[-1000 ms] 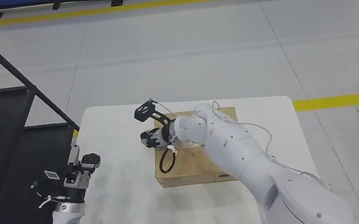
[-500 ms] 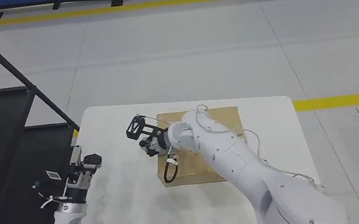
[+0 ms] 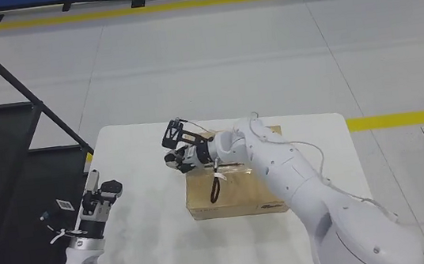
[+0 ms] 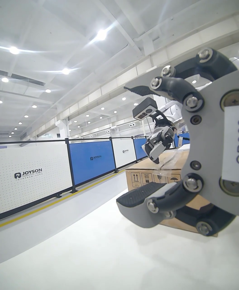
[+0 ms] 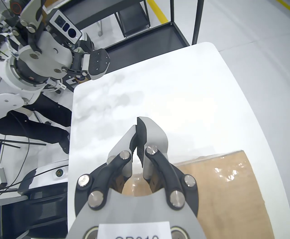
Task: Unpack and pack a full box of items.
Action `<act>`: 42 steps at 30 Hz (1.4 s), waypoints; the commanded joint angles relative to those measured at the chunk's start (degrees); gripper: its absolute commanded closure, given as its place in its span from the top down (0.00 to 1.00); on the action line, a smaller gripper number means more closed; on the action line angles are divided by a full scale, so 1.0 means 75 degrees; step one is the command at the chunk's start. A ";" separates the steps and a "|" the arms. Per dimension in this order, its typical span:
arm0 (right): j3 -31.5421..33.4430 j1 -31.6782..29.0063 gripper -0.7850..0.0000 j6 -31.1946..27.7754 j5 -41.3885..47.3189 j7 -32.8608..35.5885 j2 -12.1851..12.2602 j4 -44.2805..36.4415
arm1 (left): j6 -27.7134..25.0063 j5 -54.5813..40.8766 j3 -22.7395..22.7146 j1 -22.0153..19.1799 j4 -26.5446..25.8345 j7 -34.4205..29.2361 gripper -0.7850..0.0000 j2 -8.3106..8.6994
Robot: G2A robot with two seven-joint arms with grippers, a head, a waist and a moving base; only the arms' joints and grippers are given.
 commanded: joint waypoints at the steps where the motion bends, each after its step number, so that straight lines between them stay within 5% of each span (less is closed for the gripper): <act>1: 0.0134 0.0030 0.00 -0.0155 0.0295 0.0482 0.0055 0.0194 | -0.0001 0.0030 0.0037 -0.0005 -0.0009 0.0015 1.00 -0.0002; 8: 0.0794 -0.0008 0.00 -0.0155 0.1738 0.2217 0.0314 0.0412 | 0.0088 0.0191 0.0212 -0.0095 -0.0033 0.0014 1.00 -0.0005; 20: 0.1239 -0.0174 0.00 -0.0155 0.2308 0.2622 0.0954 -0.0092 | 0.0155 0.0321 0.0354 -0.0154 -0.0061 0.0043 1.00 0.0000; 27: 0.1402 -0.0469 0.00 -0.0155 0.2138 0.1963 0.1462 -0.1044 | 0.0183 0.0369 0.0393 -0.0161 -0.0060 0.0065 1.00 0.0005; 35: 0.1735 -0.0714 0.00 -0.0143 0.3330 0.4281 0.1883 -0.1609 | 0.0228 0.0408 0.0458 -0.0223 -0.0050 0.0079 1.00 0.0009; 42: 0.1771 -0.0672 0.00 0.0863 0.4029 0.5298 0.1898 -0.1704 | 0.0240 0.0419 0.0483 -0.0265 -0.0041 0.0028 1.00 0.0019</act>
